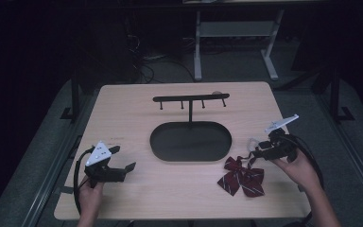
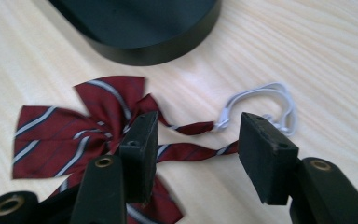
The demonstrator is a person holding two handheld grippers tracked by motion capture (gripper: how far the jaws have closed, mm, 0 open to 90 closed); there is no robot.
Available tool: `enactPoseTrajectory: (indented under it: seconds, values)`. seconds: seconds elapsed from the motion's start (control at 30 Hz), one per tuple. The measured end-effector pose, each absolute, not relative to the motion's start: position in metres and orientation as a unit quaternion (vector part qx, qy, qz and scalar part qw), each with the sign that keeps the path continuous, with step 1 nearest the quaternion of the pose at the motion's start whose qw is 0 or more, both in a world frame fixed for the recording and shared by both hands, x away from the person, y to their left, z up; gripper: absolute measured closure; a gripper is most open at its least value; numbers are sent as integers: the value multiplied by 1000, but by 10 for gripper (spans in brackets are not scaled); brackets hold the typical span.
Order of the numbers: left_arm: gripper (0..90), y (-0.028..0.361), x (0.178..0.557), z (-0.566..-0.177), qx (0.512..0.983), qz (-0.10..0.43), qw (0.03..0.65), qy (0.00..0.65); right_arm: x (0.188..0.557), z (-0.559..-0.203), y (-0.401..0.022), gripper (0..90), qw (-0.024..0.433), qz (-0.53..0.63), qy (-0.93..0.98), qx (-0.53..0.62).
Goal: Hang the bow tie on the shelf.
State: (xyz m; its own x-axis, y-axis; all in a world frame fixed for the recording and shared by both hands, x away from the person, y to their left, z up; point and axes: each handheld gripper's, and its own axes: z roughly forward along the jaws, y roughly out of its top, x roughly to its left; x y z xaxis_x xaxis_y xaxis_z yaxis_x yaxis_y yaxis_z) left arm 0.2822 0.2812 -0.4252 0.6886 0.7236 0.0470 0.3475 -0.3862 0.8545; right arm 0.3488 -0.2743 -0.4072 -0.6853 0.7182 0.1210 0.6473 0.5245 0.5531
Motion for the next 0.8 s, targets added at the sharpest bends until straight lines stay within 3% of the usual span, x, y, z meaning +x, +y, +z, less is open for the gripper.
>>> enactPoseTrajectory:
  seconds: [0.4,0.8]
  values:
    - [130,282,283,-425,804,210,444,334,369,-404,-266,541,63,269,869,410]
    - [130,282,283,-426,803,208,444,338,386,-422,-268,614,59,213,870,441]
